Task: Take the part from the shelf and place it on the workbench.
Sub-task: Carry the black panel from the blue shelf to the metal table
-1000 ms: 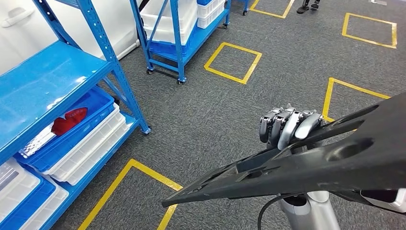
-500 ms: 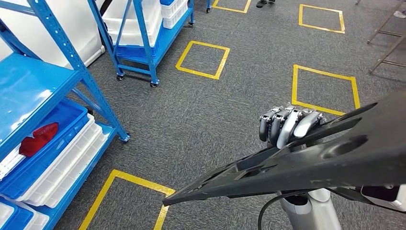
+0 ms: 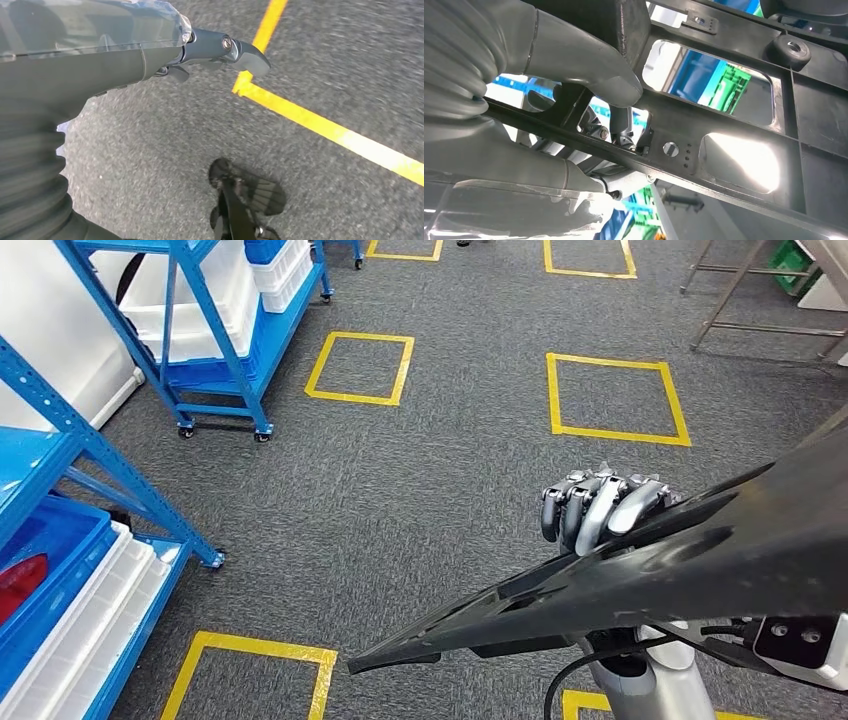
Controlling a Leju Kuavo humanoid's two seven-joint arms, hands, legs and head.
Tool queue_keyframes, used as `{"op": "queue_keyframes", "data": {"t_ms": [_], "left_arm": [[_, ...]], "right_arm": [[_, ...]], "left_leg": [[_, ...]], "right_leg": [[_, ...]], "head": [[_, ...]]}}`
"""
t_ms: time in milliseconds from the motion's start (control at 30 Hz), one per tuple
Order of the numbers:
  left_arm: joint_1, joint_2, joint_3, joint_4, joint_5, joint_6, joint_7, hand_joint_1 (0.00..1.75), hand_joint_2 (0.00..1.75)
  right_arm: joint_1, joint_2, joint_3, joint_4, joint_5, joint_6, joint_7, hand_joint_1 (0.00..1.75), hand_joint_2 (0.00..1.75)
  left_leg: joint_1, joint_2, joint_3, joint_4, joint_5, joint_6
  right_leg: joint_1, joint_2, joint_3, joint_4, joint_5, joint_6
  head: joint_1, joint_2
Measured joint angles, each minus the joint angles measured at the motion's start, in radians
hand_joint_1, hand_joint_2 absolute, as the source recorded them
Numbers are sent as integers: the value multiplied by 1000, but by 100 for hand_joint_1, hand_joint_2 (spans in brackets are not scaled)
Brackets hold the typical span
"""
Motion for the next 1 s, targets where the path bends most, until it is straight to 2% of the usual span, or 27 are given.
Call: {"op": "queue_keyframes", "data": {"t_ms": [33, 67, 100, 167, 200, 233, 267, 333, 367, 400, 433, 467, 533, 567, 600, 633, 700, 767, 833, 867, 900, 933, 967, 1000], "left_arm": [[1, 0, 2, 0, 0, 0, -1, 0, 175], [1, 0, 3, 0, 0, 0, -2, 0, 175], [0, 0, 4, 0, -1, -1, -3, 0, 175], [-4, 1, 6, 0, -1, -8, -8, 0, 175], [-5, 1, 6, 0, -1, -14, -12, 0, 175], [-5, 1, 8, 0, 0, -20, -17, 0, 175], [-5, 2, 10, 0, 0, -24, -22, 0, 175], [-4, 3, 14, 0, 2, -27, -27, 0, 175], [-3, 3, 15, 0, 3, -27, -27, 0, 175], [-3, 4, 16, 0, 4, -26, -26, 0, 175], [-3, 4, 18, 0, 5, -25, -25, 0, 175], [-3, 4, 19, 0, 6, -23, -25, 0, 175], [-5, 5, 21, 0, 6, -21, -24, 0, 175], [-5, 5, 21, 0, 6, -20, -23, 0, 175], [-5, 5, 21, 0, 5, -20, -23, 0, 175], [-5, 6, 21, 0, 4, -20, -23, 0, 175], [-8, 6, 21, 0, 0, -25, -23, 0, 175], [-9, 6, 21, 0, -5, -31, -24, 0, 175], [-7, 6, 21, 0, -8, -33, -25, 0, 175], [-7, 6, 21, 0, -8, -33, -25, 0, 175], [-6, 7, 21, 0, -8, -33, -25, 0, 175], [-5, 7, 21, 0, -8, -34, -25, 0, 175], [-4, 7, 21, 0, -10, -35, -24, 0, 175], [-4, 7, 21, 0, -12, -36, -24, 0, 175]], "right_arm": [[0, 0, 0, 0, 1, -1, -4, 175, 175], [1, 0, 1, 0, 3, -3, -8, 175, 175], [2, 0, 2, 0, 6, -5, -10, 175, 175], [3, -1, 4, 0, 14, -11, -12, 175, 175], [4, -1, 5, 0, 19, -16, -13, 175, 175], [3, -1, 6, -1, 25, -22, -13, 175, 175], [2, -1, 8, -1, 30, -27, -13, 175, 175], [1, 0, 15, 2, 36, -35, -14, 175, 175], [1, 0, 18, 5, 36, -36, -15, 175, 175], [0, 0, 21, 8, 34, -36, -16, 175, 175], [-1, 0, 23, 13, 31, -35, -16, 175, 175], [-5, 0, 25, 18, 27, -35, -17, 175, 175], [-18, 0, 28, 26, 20, -38, -17, 175, 175], [-26, 2, 31, 29, 17, -41, -17, 175, 175], [-32, 3, 33, 31, 16, -45, -17, 175, 175], [-35, 5, 35, 32, 15, -50, -17, 175, 175], [-36, 8, 39, 33, 14, -56, -17, 175, 175], [-38, 11, 43, 33, 14, -56, -17, 175, 175], [-40, 15, 47, 35, 14, -55, -18, 175, 175], [-40, 17, 49, 36, 14, -55, -18, 175, 175], [-39, 17, 50, 38, 14, -55, -18, 175, 175], [-39, 18, 51, 40, 14, -55, -17, 175, 175], [-39, 18, 51, 41, 14, -55, -17, 175, 175], [-39, 19, 52, 41, 14, -55, -17, 175, 175]], "left_leg": [[3, -26, 29, -69, 29, 2], [4, -48, 50, -117, 45, 5], [3, -64, 60, -140, 49, 8], [1, -51, 64, -147, 49, 17], [1, -38, 66, -152, 52, 24], [2, -24, 68, -158, 56, 31], [3, -10, 70, -163, 59, 37], [-1, 16, 70, -165, 59, 44], [-3, 30, 69, -165, 58, 45], [-5, 43, 69, -164, 56, 46], [-6, 57, 69, -163, 55, 45], [-6, 68, 70, -162, 53, 44], [-9, 88, 75, -161, 48, 38], [-11, 96, 77, -161, 45, 34], [-13, 104, 80, -161, 43, 29], [-14, 112, 82, -162, 41, 24], [-12, 123, 88, -163, 36, 13], [-7, 92, 75, -119, 4, 3], [-3, 42, 17, 5, -61, -3], [-2, 31, -19, 76, -88, -6], [-2, 26, -46, 125, -99, -8], [-1, 25, -56, 135, -88, -9], [0, 22, -47, 105, -57, -9], [2, 13, -22, 40, -14, -8]], "right_leg": [[1, 12, -2, 4, -1, 4], [0, 23, -5, 7, -1, 9], [-1, 33, -10, 9, 0, 15], [-5, 57, -17, 7, 6, 30], [-5, 57, -20, 10, 4, 36], [-4, 41, -29, 26, -7, 40], [-2, 13, -47, 63, -29, 44], [-4, -49, -108, 190, -92, 49], [-6, -63, -139, 253, -116, 51], [-9, -69, -157, 289, -123, 53], [-10, -73, -155, 288, -113, 53], [-11, -79, -131, 244, -86, 52], [-6, -113, -50, 99, -29, 45], [-1, -127, -20, 44, -14, 40], [3, -136, -5, 13, -10, 35], [8, -136, -2, 5, -13, 30], [7, -114, 0, -2, -8, 20], [2, -94, 8, -14, -2, 7], [0, -74, 12, -19, 0, -1], [0, -62, 12, -18, 0, -2], [1, -48, 12, -17, -1, -3], [1, -33, 12, -15, -1, -2], [1, -18, 13, -12, -2, -1], [0, -4, 13, -8, -5, 2]], "head": [[0, 0], [0, 0], [0, 0], [0, 0], [0, 0], [0, 0], [0, 0], [0, 0], [0, 0], [0, 0], [0, 0], [0, 0], [0, 0], [0, 0], [0, 0], [0, 0], [0, 0], [0, 0], [0, 0], [0, 0], [0, 0], [0, 0], [0, 0], [0, 0]]}}
